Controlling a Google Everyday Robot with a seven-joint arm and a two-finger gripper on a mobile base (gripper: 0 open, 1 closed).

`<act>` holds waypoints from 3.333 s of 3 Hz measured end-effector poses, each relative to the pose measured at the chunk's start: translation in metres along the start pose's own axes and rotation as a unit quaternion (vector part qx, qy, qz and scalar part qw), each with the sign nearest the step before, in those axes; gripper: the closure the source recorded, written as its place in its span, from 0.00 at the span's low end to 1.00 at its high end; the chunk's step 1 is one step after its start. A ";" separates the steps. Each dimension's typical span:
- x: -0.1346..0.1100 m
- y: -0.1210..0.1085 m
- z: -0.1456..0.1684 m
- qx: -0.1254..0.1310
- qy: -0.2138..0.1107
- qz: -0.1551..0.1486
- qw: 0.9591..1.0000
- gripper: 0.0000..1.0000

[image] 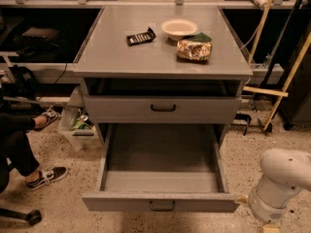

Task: Close middle drawer

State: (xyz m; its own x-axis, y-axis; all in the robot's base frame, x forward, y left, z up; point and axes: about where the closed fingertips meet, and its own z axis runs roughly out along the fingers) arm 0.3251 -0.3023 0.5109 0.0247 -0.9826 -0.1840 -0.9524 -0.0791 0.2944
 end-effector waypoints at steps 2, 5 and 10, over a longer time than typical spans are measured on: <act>-0.003 -0.009 0.094 -0.001 -0.023 0.052 0.998 0.00; -0.037 -0.107 0.115 0.049 -0.035 0.033 0.998 0.00; -0.100 -0.261 0.082 0.100 -0.017 0.016 0.995 0.00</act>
Offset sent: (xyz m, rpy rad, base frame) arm -0.0227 0.0364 -0.1351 0.0308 0.0294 -0.1439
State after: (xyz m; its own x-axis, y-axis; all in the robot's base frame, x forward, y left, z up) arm 0.5461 -0.1696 0.3754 -0.0138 -0.9778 -0.2092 -0.9939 -0.0095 0.1097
